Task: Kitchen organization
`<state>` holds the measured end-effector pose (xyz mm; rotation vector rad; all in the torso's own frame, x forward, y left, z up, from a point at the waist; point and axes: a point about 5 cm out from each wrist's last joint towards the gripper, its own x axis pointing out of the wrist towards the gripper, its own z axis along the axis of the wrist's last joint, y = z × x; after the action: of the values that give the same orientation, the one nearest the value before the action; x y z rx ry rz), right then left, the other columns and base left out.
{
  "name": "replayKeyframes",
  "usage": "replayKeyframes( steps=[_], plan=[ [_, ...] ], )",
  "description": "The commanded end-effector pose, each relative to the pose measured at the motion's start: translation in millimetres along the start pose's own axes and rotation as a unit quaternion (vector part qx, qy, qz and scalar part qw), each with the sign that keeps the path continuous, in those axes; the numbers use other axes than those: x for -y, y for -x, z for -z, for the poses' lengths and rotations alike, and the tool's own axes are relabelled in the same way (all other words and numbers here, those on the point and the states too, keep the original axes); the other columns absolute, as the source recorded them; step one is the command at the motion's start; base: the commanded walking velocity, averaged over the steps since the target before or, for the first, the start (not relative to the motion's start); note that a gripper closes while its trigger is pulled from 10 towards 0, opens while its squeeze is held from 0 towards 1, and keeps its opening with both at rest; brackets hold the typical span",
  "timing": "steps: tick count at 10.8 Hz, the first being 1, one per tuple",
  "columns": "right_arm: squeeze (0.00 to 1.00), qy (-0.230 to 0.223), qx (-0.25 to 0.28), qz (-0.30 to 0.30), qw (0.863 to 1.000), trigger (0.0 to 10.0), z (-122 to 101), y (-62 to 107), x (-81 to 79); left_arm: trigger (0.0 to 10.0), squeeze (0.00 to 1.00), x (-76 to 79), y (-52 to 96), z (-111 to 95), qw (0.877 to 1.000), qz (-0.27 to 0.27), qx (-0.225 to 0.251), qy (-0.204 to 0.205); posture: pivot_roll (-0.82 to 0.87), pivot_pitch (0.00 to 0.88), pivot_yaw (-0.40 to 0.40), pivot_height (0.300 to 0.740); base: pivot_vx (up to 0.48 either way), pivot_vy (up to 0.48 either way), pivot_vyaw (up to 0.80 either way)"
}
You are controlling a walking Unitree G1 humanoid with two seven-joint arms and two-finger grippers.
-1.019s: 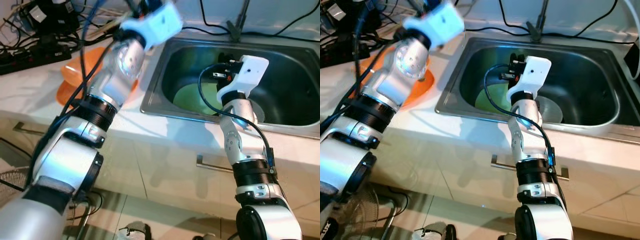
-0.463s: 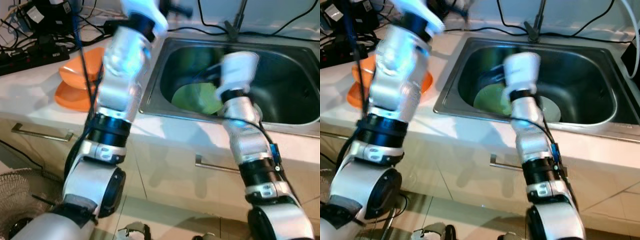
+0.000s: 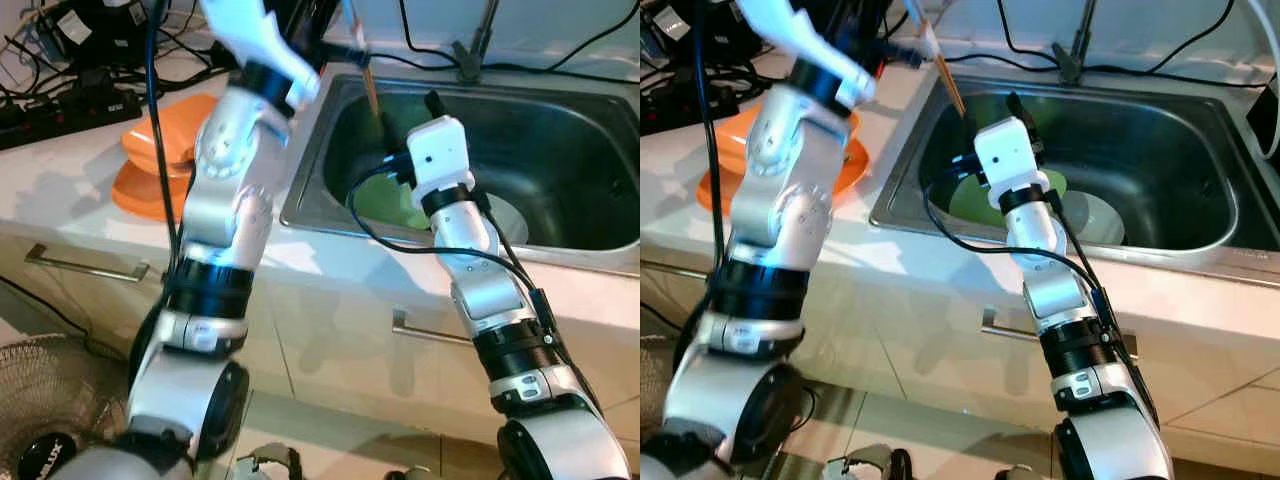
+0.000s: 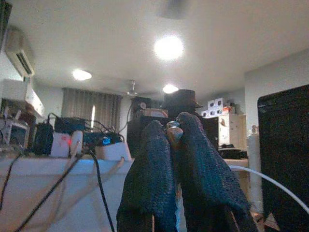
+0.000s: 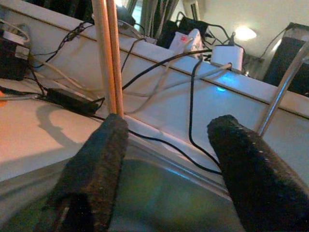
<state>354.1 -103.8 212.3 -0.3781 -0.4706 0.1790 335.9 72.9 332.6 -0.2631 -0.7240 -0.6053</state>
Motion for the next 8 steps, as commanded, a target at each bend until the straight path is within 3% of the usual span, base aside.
replayKeyframes(
  steps=[1,3,4,5,8],
  plan=[
    [1.00,0.005,0.008,-0.009,1.000,10.0,-3,0.4,-4.7,10.0,0.00,0.8,0.7,-4,1.000,0.010,0.003,0.002,0.08,0.042,0.051,0.740,0.000,0.000,0.00],
    [1.00,0.004,0.007,-0.023,1.000,10.0,-2,2.7,-11.1,10.0,0.00,2.7,7.3,0,0.999,0.016,-0.007,0.028,0.08,0.034,0.056,0.740,0.000,0.000,0.00],
    [0.64,0.003,0.002,-0.022,1.000,10.0,-1,2.4,-11.3,10.0,0.00,4.5,9.4,0,0.999,0.023,-0.013,0.031,0.08,0.029,0.058,0.740,0.000,0.000,0.00],
    [0.00,-0.002,-0.007,-0.029,1.000,10.0,2,2.7,-13.2,10.0,0.00,5.9,10.1,0,0.999,0.027,-0.016,0.034,0.08,0.028,0.059,0.740,0.000,0.000,0.00],
    [0.00,-0.001,-0.010,-0.028,1.000,10.0,3,2.2,-14.4,10.0,0.00,7.5,11.2,0,0.998,0.038,-0.028,0.041,0.09,0.044,0.060,0.740,0.000,0.000,0.00]
  ],
)
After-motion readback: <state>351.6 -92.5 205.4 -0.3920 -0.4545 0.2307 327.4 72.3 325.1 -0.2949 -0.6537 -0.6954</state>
